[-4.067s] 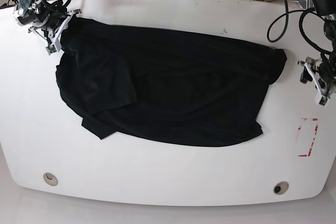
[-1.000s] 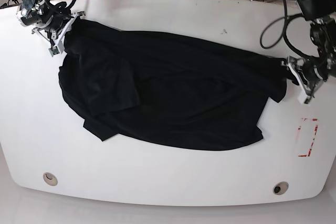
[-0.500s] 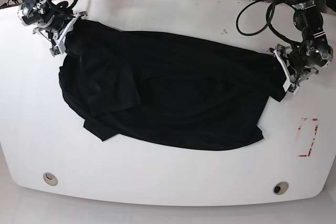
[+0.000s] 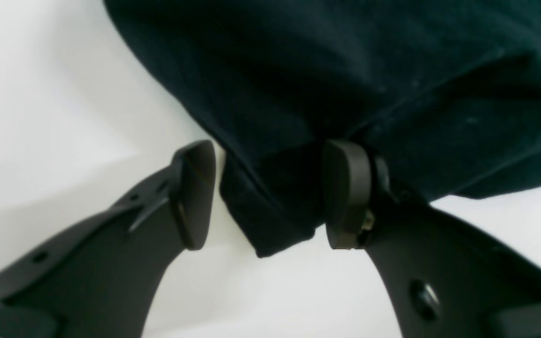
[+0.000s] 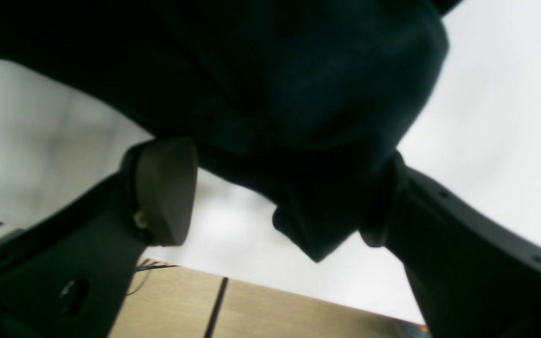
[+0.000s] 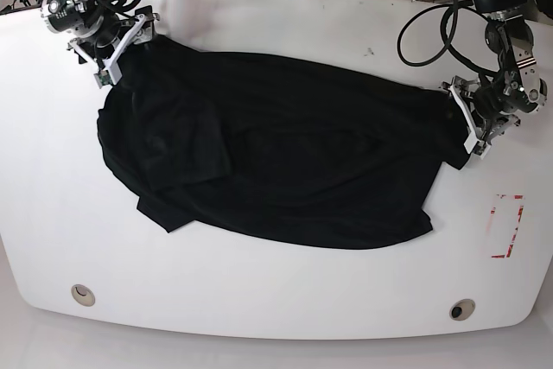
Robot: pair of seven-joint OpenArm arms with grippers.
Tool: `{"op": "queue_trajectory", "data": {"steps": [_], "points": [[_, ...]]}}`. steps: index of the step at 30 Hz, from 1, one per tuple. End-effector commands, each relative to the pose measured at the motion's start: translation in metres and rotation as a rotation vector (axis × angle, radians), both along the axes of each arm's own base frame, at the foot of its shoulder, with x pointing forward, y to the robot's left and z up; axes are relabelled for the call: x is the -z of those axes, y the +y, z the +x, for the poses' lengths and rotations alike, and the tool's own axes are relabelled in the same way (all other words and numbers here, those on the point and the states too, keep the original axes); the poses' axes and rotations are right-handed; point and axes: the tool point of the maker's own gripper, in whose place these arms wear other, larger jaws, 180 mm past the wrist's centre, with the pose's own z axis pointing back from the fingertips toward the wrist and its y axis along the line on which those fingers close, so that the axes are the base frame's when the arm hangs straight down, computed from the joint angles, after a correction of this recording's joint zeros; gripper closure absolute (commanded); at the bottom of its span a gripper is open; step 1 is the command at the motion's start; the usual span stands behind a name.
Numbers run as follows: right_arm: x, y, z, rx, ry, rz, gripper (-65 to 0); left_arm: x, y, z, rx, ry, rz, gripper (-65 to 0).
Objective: Fold the T-shirt properly
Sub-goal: 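Pull the shirt edge with both grippers to straighten it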
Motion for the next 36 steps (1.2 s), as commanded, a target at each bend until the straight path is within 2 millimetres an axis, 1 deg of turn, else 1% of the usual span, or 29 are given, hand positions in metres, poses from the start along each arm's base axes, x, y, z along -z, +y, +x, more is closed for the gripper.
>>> {"op": "queue_trajectory", "data": {"steps": [1,4,6,9,13,17,21,25,26,27,29,31,33,36], "points": [[-0.004,0.0,0.003,0.003,-0.022,-0.003,-48.2,-0.009,0.01,0.0,0.003,-0.004,0.046,-33.8],[-0.003,0.001,0.001,0.005,-0.019,0.001,-48.2,-0.011,0.015,-0.002,-0.01,-0.008,0.05,-33.8],[0.002,0.002,-0.002,0.012,-0.003,0.012,-48.2,-0.013,0.019,-0.002,-0.03,-0.016,0.047,-33.9],[0.01,0.001,-0.005,0.024,0.02,0.03,-48.0,-0.017,0.019,0.0,-0.047,-0.039,0.013,-33.9],[0.018,-0.009,-0.013,0.066,0.047,0.035,-48.0,-0.024,0.013,0.005,-0.053,-0.074,-0.057,-33.9],[0.019,-0.018,-0.016,0.093,0.051,0.029,-46.5,-0.032,0.016,0.008,-0.042,-0.093,-0.072,-33.9],[0.019,-0.019,-0.017,0.091,0.054,0.026,-38.2,-0.032,0.015,0.008,-0.043,-0.093,-0.078,-33.9],[0.02,-0.018,-0.019,0.091,0.06,0.027,-25.8,-0.031,0.015,0.007,-0.042,-0.09,-0.077,-33.3],[0.02,-0.018,-0.019,0.091,0.06,0.027,-23.6,-0.031,0.015,0.007,-0.042,-0.089,-0.077,-33.2],[0.02,-0.018,-0.019,0.091,0.06,0.027,-19.7,-0.028,0.016,0.005,-0.045,-0.083,-0.081,-32.9],[0.02,-0.016,-0.019,0.09,0.06,0.031,-14.7,-0.022,0.015,0.001,-0.048,-0.062,-0.087,-29.7],[0.02,-0.016,-0.019,0.09,0.06,0.032,-10.9,-0.016,0.016,-0.002,-0.056,-0.045,-0.093,-24.3],[0.02,-0.016,-0.019,0.09,0.06,0.032,-8.6,-0.01,0.019,-0.006,-0.064,-0.023,-0.086,-18.6],[0.02,-0.016,-0.019,0.09,0.061,0.032,-6.2,-0.003,0.026,-0.011,-0.073,0.009,-0.055,-12.9]]}}
